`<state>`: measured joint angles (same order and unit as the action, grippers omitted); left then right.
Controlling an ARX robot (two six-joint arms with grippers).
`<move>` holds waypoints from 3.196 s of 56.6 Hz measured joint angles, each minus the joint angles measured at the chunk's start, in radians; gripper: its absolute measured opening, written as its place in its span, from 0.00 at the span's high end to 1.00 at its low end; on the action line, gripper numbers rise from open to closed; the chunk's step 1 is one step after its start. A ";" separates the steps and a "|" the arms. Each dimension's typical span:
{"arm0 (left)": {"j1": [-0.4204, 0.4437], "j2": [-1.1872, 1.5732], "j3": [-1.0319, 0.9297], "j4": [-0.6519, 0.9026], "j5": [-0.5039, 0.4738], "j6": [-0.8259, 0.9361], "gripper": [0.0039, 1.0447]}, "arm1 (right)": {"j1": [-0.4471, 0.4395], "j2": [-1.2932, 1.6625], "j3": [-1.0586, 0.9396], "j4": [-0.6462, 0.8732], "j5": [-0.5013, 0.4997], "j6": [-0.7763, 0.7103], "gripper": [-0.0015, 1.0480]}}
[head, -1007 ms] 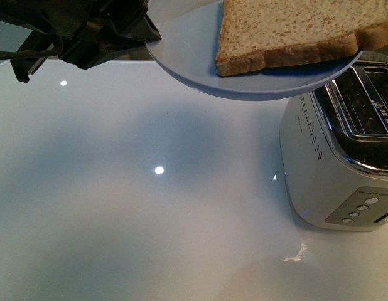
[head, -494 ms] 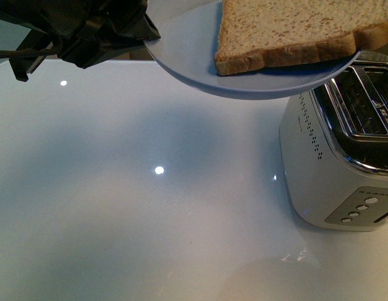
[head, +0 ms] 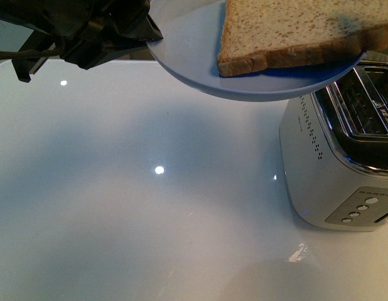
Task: Left arm holds plate, right arm toasts bread
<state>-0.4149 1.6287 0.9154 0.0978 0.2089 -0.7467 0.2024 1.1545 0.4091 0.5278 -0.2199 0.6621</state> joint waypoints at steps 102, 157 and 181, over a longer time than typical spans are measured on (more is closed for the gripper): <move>0.000 0.000 0.000 0.000 0.000 -0.003 0.97 | -0.116 -0.197 0.238 -0.403 0.294 -0.625 0.97; 0.000 0.000 0.000 0.000 0.000 -0.003 0.97 | -0.006 0.134 0.229 -0.330 0.457 -0.731 0.97; 0.000 0.000 0.000 0.000 0.000 -0.003 0.97 | 0.002 0.250 0.229 -0.282 0.461 -0.741 0.97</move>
<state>-0.4152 1.6287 0.9154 0.0975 0.2092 -0.7502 0.2047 1.4048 0.6384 0.2459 0.2409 -0.0792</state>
